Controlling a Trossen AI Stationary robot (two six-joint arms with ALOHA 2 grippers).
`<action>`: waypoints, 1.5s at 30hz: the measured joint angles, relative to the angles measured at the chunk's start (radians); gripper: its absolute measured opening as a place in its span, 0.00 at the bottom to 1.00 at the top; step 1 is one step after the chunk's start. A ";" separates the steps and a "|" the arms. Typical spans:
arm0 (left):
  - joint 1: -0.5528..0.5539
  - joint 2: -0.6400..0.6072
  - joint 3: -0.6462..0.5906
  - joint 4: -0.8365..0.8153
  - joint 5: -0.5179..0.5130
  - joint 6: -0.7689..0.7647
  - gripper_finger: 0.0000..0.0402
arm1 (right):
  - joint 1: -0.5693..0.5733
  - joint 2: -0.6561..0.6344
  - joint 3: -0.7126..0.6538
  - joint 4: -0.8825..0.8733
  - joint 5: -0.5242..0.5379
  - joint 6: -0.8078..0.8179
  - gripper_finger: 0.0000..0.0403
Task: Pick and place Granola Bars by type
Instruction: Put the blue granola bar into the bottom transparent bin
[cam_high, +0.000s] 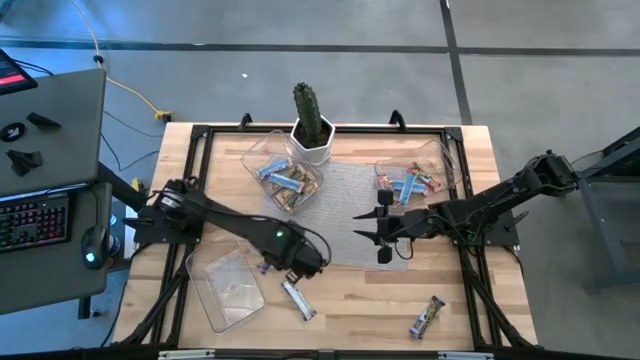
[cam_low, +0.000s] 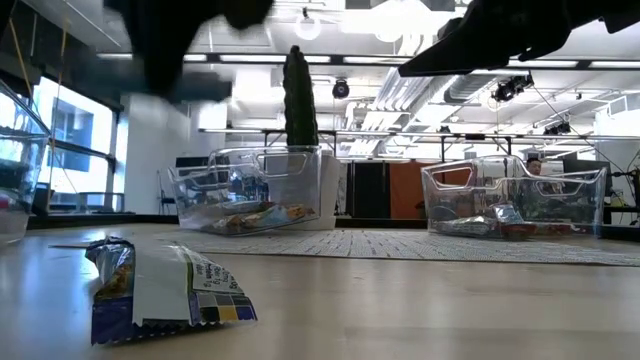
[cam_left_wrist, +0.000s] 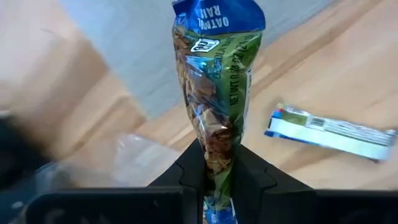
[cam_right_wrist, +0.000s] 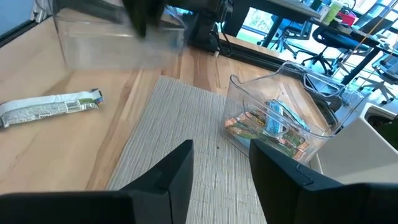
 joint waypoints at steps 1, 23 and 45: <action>-0.016 -0.004 0.048 -0.058 -0.028 -0.021 0.11 | 0.000 0.000 0.000 -0.002 0.000 0.000 0.35; -0.395 -0.138 -0.263 -0.061 0.118 -0.608 0.11 | 0.000 0.000 0.000 -0.012 -0.044 0.025 0.35; -0.300 -0.142 -0.683 0.283 0.119 -0.450 0.12 | 0.000 0.000 0.000 -0.010 -0.044 0.019 0.35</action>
